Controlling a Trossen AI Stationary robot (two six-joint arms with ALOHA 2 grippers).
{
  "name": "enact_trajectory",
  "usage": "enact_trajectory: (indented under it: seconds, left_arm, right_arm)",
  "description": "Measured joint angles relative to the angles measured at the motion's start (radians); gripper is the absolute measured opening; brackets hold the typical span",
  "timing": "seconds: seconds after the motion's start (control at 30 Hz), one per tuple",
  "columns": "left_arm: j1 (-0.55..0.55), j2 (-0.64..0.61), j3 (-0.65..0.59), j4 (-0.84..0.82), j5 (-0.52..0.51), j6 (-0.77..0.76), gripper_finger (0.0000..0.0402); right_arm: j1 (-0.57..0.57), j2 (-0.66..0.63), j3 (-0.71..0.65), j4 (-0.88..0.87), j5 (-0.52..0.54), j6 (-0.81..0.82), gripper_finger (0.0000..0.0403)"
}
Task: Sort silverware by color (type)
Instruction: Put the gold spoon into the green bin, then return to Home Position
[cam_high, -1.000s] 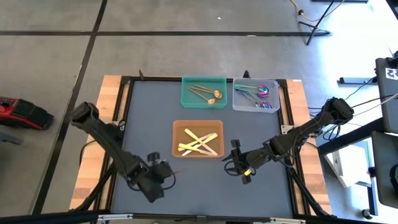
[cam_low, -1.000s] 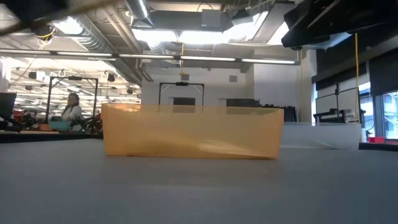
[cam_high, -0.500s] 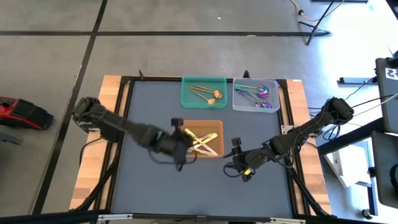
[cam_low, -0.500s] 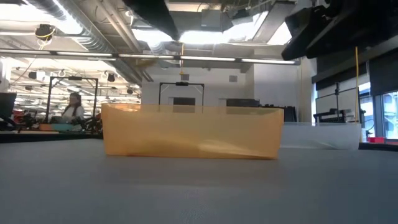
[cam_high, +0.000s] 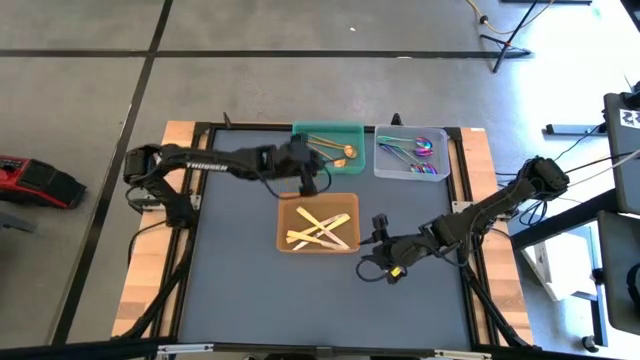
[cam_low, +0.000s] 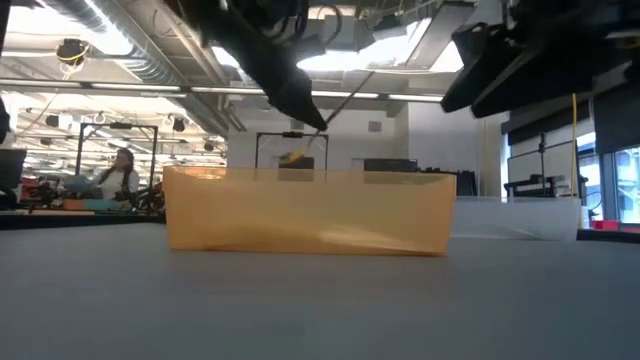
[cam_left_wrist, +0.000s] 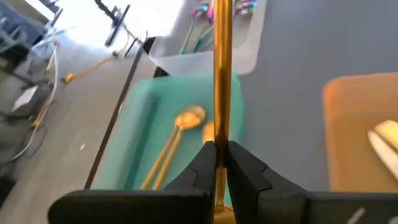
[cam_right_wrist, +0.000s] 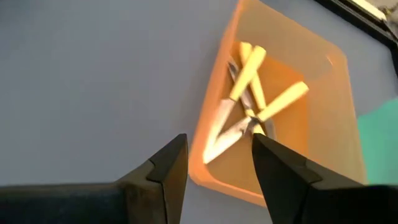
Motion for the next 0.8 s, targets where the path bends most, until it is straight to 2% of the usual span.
enact_trajectory:
  seconds: [0.1,0.3,0.4,0.53,0.67,0.8]
  left_arm:
    - [0.079,0.032,-0.008,0.09,0.08,0.056,0.0019]
    - [0.18,0.123,-0.008,0.231,0.091,0.094,0.0021]
    - [0.199,0.154,-0.008,0.253,0.079,0.085,0.0035]
    - [0.186,0.162,-0.008,0.244,0.01,0.072,0.0075]
    - [0.135,0.115,-0.009,0.205,-0.084,0.024,0.0105]
    - [0.069,0.04,-0.008,0.105,-0.081,-0.01,0.0111]
  right_arm:
    - [-0.035,0.0,0.0,-0.012,-0.009,0.007,0.0169]
    - [-0.083,0.001,0.0,-0.046,-0.019,0.024,0.0169]
    - [-0.095,0.006,0.0,-0.058,-0.037,0.03,0.0169]
    - [-0.1,0.006,0.0,-0.044,-0.045,0.015,0.0169]
    - [-0.1,0.006,0.0,-0.021,-0.045,0.017,0.0169]
    - [-0.1,0.006,0.0,-0.019,-0.035,0.017,0.0169]
